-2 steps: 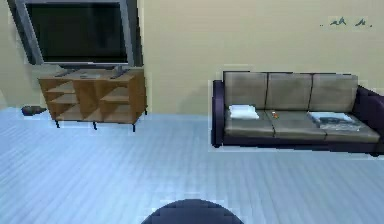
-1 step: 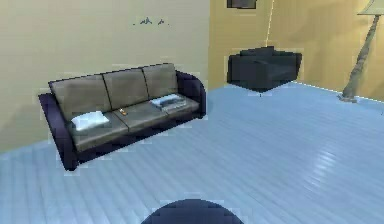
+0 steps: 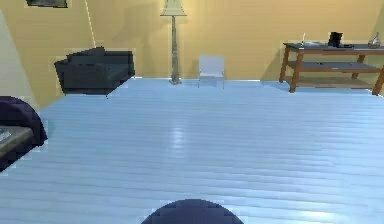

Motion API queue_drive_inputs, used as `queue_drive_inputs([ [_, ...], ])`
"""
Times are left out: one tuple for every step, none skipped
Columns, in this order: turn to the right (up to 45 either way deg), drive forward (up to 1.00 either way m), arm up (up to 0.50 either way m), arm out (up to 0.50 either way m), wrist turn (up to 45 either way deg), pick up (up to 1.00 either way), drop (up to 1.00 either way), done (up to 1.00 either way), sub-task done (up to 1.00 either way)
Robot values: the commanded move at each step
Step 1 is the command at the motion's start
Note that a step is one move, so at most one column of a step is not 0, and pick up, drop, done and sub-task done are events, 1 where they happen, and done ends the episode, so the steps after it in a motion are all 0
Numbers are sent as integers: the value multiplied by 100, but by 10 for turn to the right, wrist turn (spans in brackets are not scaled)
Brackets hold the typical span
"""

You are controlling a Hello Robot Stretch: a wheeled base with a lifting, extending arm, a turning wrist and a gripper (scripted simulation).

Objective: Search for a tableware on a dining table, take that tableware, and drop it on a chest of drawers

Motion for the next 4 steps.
queue_drive_inputs([
  [30, 0, 0, 0, 0, 0, 0, 0, 0],
  [0, 20, 0, 0, 0, 0, 0, 0, 0],
  [-450, 0, 0, 0, 0, 0, 0, 0, 0],
  [-360, 0, 0, 0, 0, 0, 0, 0, 0],
])
